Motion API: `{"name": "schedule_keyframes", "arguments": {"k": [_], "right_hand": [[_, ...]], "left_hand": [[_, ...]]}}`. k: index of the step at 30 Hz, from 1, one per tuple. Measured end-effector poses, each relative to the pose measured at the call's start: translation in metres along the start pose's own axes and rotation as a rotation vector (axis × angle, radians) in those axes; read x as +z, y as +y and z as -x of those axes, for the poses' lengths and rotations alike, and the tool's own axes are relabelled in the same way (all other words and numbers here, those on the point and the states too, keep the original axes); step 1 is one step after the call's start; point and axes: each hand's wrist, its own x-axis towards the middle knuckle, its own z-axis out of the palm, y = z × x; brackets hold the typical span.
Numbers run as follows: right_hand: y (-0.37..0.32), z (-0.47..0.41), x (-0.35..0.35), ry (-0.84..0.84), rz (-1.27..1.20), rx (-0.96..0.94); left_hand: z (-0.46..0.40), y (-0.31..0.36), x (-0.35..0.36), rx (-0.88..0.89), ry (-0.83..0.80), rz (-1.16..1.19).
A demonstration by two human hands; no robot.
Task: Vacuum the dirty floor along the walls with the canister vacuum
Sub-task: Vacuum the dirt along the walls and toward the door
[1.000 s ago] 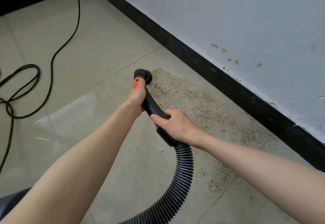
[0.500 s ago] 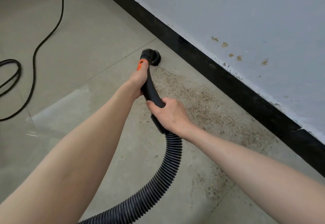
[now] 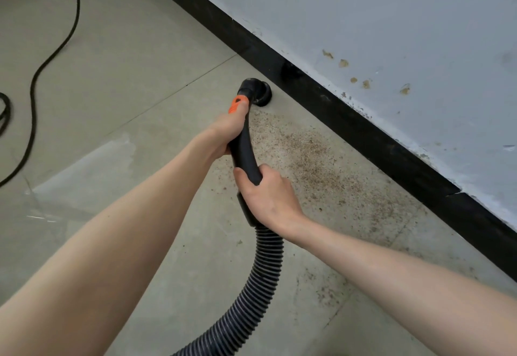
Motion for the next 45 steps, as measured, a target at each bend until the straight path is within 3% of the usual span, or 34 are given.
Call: {"name": "schedule_keyframes", "arguments": {"k": [10,25,30,36,45], "right_hand": [[0.005,0.028,-0.018,0.036,0.031,-0.012],[-0.012,0.064,0.008,-0.226,0.123,-0.226],[-0.004,0.078,0.014,-0.307,0.132,-0.21],[0.012,0.094,0.016,-0.323,0.122,-0.174],[0.003,0.064,-0.006,-0.208,0.109,-0.155]], "left_hand": [[0.026,-0.007,0.017,-0.011,-0.097,0.123],[0.081,-0.054,-0.064,-0.052,0.246,0.305],[0.094,-0.087,-0.067,-0.101,0.348,0.39],[0.102,-0.108,-0.057,-0.13,0.341,0.371],[0.075,-0.068,-0.04,-0.116,0.194,0.368]]}}
